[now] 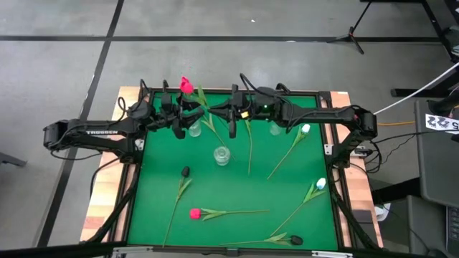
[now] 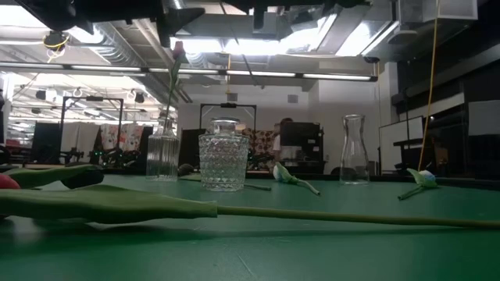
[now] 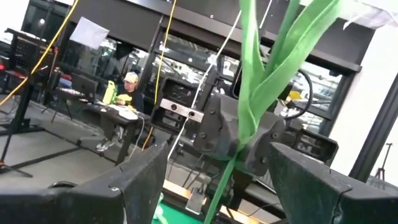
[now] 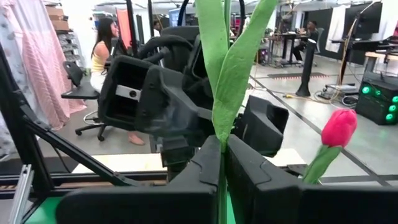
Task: Sort flowers into vase by color
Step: Put the top pink tulip into the top left transparent vase
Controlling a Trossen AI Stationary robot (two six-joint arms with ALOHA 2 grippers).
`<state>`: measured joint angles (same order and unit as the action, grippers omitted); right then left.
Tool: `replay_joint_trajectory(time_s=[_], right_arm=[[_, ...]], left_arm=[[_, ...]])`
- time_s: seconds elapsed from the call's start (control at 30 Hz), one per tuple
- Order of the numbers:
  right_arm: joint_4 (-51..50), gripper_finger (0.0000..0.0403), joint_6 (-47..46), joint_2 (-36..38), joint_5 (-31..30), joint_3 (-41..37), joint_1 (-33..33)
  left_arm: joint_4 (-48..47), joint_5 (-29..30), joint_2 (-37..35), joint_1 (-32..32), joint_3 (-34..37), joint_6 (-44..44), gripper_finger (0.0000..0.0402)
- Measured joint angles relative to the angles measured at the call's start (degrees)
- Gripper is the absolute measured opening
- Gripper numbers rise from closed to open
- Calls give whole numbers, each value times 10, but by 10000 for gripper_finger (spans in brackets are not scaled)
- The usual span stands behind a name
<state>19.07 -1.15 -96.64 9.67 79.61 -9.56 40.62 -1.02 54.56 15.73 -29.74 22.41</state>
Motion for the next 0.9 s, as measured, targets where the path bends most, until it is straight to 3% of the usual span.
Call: replay_joint_trajectory(time_s=[0.27, 0.9], right_arm=[[9, 14, 2, 0, -12, 0, -2], [83, 14, 0, -8, -10, 0, -2]], left_arm=[[18, -5, 2, -5, 0, 1, 271], [63, -7, 81, -31, -27, -23, 271]])
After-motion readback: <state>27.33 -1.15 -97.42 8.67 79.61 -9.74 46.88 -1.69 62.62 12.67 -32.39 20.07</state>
